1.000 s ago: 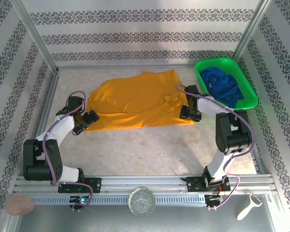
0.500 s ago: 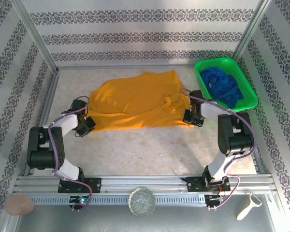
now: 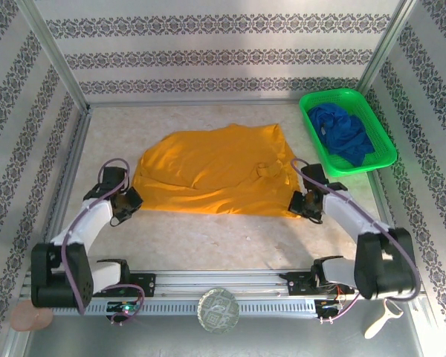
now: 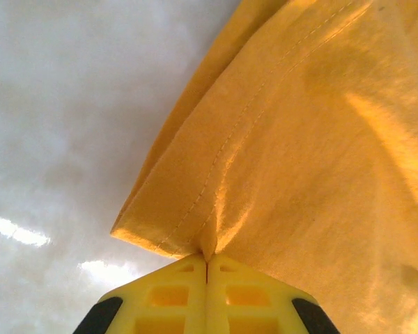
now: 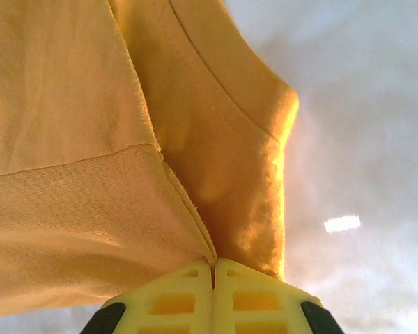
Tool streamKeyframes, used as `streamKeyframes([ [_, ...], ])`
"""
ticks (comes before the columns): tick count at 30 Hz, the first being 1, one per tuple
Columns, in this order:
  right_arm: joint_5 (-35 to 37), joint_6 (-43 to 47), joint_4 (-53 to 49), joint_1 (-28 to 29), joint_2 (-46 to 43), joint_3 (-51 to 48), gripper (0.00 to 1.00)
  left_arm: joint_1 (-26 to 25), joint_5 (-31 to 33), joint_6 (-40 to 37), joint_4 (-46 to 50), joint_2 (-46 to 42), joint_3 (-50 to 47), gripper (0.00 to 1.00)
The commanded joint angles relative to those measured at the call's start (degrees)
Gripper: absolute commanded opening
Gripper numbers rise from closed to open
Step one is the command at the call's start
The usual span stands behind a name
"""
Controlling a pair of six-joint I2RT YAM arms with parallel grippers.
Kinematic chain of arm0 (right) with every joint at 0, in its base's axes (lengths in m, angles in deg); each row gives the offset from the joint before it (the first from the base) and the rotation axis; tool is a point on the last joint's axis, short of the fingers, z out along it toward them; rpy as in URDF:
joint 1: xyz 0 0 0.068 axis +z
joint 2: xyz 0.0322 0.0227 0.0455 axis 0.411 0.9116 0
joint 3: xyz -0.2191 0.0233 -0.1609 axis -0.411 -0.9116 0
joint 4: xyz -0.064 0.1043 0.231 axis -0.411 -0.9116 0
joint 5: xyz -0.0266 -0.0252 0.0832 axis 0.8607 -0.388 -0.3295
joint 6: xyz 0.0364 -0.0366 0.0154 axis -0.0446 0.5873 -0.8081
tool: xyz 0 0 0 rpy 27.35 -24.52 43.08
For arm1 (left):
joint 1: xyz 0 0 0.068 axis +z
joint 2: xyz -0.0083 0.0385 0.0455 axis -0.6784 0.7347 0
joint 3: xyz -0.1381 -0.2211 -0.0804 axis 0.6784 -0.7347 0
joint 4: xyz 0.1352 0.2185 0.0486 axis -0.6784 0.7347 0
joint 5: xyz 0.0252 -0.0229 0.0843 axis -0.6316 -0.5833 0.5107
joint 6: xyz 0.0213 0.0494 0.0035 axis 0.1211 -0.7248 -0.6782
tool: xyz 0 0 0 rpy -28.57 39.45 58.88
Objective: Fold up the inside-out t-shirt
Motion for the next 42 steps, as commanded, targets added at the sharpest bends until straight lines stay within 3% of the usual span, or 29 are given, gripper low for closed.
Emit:
streamKeyframes([
  [1, -0.55, -4.55, -5.65, 1.37, -6.82, -3.22, 0.12, 0.21, 0.99, 3.23, 5.6, -5.7, -2.98, 0.0],
  [2, -0.36, -5.35, -6.64, 2.28, -9.43, -3.37, 0.32, 0.21, 1.42, 2.99, 7.04, -7.2, -3.03, 0.0],
  [3, 0.5, -5.82, -8.12, 3.05, -11.59, -2.68, 0.44, 0.23, 1.96, 2.47, 8.17, -8.12, -2.81, 0.12],
  [4, 1.88, -5.93, -9.46, 3.94, -13.67, -1.36, 0.5, 0.22, 2.63, 1.79, 9.41, -8.9, -2.19, 0.36],
  [5, 2.84, -5.27, -10.31, 4.56, -15.13, 0.57, 0.51, 0.24, 3.38, 1.07, 10.46, -9.8, -1.52, 0.59],
  [6, 3.57, -4.23, -10.81, 5.05, -15.61, 3.11, 0.51, 0.29, 4.1, 0.3, 11.38, -10.28, -0.69, 0.73],
  [8, 4.2, -0.72, -11.64, 6.14, -13.18, 9.12, 0.52, 0.3, 4.91, -1.47, 12.48, -10.56, 1.6, 0.84],
  [11, 4.02, 6.46, -13.22, 8.9, -3.39, 19.8, 0.52, 0.29, 3.97, -3.64, 12.12, -9.3, 4.78, 0.87],
  [18, 6.63, 22.54, -19.89, 17.29, 26.8, 46.77, 0.56, -0.32, -5.9, -7.74, 6.94, 0.49, 8.82, 0.89],
  [24, 9.84, 28.26, -25.8, 19.37, 44.36, 63.07, 0.53, -2.45, -8.33, -7.15, 2.38, 5.87, 7.86, 0.89],
  [35, 12.41, 27.98, -25.82, 17.4, 53.74, 65.02, 0.49, -3.23, -8.4, -5.53, -5.09, 12.41, 3.36, 0.89],
  [38, 11.48, 27.57, -25.23, 16.76, 54.7, 64.77, 0.41, -3.24, -8.03, -5.33, -6.47, 14.58, 2.94, 0.89],
  [42, 10.19, 27.3, -24.67, 16.05, 55.19, 65.03, 0.21, -3.26, -7.9, -5.05, -8.09, 16.68, 2.39, 0.89],
])
